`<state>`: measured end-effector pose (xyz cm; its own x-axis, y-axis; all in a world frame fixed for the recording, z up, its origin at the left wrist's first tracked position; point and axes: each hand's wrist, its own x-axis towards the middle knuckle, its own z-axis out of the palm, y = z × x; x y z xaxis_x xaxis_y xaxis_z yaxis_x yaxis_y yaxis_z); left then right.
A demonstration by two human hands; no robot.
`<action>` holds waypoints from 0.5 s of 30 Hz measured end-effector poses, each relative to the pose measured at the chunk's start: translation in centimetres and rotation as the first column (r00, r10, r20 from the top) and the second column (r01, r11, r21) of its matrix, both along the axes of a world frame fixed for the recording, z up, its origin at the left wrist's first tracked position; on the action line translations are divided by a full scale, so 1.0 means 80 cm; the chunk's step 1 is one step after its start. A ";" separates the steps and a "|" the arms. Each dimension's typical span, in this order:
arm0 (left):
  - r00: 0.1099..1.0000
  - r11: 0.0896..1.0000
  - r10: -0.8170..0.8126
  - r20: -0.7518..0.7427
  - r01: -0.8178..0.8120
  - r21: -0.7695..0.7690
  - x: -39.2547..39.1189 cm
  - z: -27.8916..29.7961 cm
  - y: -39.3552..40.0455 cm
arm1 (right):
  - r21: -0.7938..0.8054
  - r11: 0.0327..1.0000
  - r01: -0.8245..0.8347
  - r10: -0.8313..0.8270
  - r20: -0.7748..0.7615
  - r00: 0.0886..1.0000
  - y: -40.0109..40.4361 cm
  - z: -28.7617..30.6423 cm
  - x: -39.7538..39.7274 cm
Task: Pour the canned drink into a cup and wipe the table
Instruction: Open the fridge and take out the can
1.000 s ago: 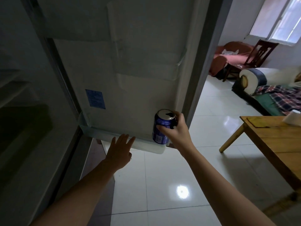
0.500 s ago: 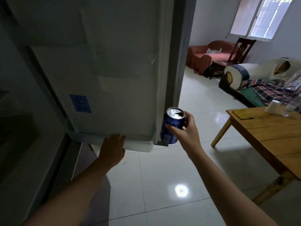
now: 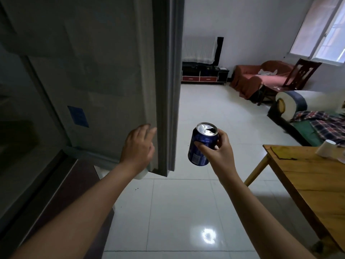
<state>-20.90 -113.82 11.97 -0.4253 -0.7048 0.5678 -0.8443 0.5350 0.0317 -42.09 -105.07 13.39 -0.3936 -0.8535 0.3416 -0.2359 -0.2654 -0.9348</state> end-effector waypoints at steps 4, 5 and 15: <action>0.998 0.990 0.032 0.050 -0.025 -0.139 -0.045 0.025 0.007 | -0.023 0.999 -0.032 0.032 -0.002 0.999 0.008 0.014 -0.041; 0.996 0.986 0.024 0.091 -0.009 -0.168 -0.055 0.030 0.005 | -0.027 0.999 -0.039 0.039 0.004 0.999 0.009 0.016 -0.050; 0.635 0.968 0.234 0.736 -0.086 -0.234 -0.101 0.076 -0.043 | -0.049 0.998 -0.043 0.043 0.003 0.999 0.018 0.031 -0.097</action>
